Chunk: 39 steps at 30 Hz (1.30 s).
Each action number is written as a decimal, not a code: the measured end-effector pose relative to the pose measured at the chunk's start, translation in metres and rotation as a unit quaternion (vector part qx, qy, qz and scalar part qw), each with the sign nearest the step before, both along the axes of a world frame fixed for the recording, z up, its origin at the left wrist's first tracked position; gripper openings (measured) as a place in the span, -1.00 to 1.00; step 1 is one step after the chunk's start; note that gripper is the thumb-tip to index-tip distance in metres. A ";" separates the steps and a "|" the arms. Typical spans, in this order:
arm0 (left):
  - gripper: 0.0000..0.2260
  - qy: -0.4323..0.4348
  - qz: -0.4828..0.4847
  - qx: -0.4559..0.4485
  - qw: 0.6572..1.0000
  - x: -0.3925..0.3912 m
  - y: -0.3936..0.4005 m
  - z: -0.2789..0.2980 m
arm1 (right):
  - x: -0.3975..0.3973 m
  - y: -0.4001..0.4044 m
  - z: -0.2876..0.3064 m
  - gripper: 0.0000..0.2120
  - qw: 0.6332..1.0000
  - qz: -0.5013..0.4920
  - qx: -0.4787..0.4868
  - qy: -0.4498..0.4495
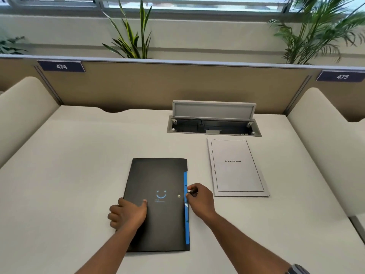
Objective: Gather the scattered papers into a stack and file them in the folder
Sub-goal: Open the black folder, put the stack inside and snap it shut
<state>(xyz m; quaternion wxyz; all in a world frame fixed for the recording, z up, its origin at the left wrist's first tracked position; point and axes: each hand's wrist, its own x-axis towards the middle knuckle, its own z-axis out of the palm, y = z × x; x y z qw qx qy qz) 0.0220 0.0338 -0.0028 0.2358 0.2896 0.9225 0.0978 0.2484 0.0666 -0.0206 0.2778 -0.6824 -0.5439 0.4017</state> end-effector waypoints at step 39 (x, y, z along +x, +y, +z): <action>-0.44 0.065 -0.636 -0.062 0.766 0.198 0.122 0.007 | 0.232 0.123 0.026 -0.51 0.960 -0.163 -0.165 -0.154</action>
